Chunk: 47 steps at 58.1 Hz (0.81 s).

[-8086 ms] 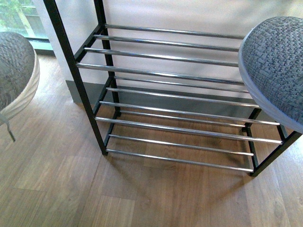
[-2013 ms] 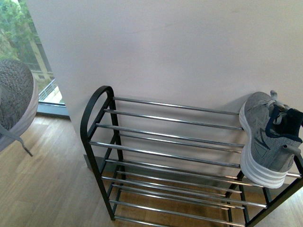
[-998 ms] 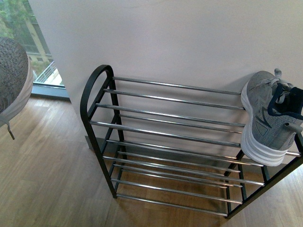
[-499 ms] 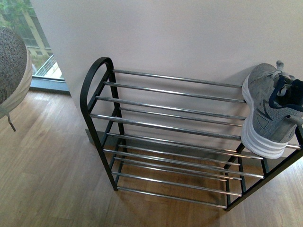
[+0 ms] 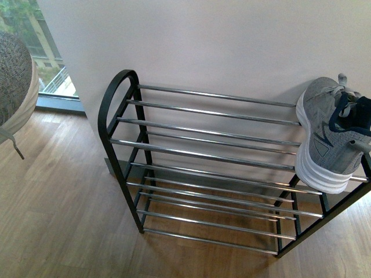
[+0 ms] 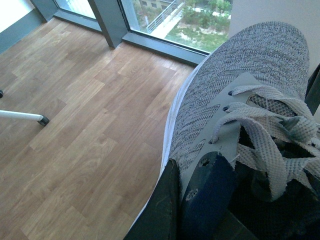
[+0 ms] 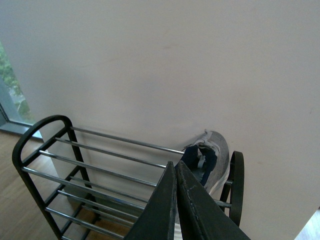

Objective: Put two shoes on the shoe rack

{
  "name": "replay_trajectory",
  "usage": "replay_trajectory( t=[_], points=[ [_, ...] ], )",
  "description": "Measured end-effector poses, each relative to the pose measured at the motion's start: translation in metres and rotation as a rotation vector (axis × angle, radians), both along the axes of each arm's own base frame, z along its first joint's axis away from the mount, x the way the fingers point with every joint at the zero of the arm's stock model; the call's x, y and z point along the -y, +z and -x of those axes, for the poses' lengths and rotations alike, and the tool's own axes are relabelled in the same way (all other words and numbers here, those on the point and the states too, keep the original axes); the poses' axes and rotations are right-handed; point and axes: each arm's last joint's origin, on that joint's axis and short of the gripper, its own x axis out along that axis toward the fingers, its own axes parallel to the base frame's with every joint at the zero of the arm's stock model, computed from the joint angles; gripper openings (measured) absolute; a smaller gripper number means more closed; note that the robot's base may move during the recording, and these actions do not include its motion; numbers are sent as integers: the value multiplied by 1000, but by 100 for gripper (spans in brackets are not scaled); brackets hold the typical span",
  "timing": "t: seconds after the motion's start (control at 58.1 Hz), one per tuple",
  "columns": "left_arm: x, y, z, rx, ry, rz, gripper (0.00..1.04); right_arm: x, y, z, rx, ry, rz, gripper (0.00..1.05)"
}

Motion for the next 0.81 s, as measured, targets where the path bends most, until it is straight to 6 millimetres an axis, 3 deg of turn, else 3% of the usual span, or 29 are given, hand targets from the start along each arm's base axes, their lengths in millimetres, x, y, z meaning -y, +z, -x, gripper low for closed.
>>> replay_trajectory(
  t=[0.224,0.637,0.74,0.809],
  points=[
    [0,0,0,1,1,0,2,0,0,0,1,1,0,5],
    [0,0,0,0,0,0,2,0,0,0,1,1,0,80],
    [0,0,0,0,0,0,2,0,0,0,1,1,0,95],
    [0,0,0,0,0,0,2,0,0,0,1,1,0,96]
  ],
)
